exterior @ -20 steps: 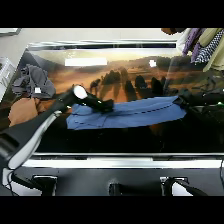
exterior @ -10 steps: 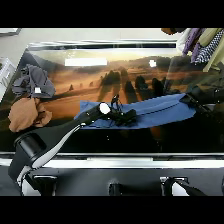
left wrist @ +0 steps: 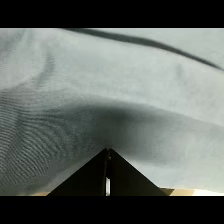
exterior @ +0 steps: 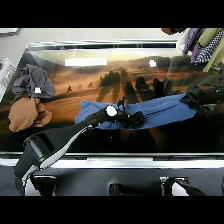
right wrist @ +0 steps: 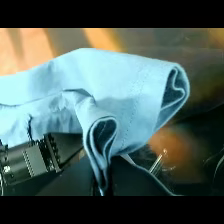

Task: Fold the clothes and pants, and hang the long-sleeved shirts on hangers.

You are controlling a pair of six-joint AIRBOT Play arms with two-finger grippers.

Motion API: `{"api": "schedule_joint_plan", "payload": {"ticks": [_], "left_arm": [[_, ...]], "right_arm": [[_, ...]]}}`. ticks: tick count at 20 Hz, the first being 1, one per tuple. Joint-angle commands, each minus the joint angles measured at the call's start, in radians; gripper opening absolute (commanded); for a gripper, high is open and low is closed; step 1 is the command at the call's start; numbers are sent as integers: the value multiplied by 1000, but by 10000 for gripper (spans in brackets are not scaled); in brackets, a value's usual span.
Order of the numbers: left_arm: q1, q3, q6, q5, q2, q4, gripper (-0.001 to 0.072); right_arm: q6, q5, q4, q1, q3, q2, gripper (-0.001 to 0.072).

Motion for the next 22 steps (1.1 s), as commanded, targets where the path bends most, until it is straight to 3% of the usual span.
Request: {"api": "schedule_joint_plan", "payload": {"ticks": [1,5,8,15,22], "left_arm": [[16,8,16,-43,3,-5,14],[116,7,97,-179,60,8,14],[222,7,106,-291,152,97,14],[496,7,103,-576,438,377,15],[711,6,103,-670,627,431,15]], "right_arm": [[-2,-43,3,0,1,0,32],[-4,-63,66,1,1,-2,32],[-7,-115,87,75,1,-6,32],[154,-327,90,402,1,-70,32],[214,-545,195,663,1,-185,32]]}}
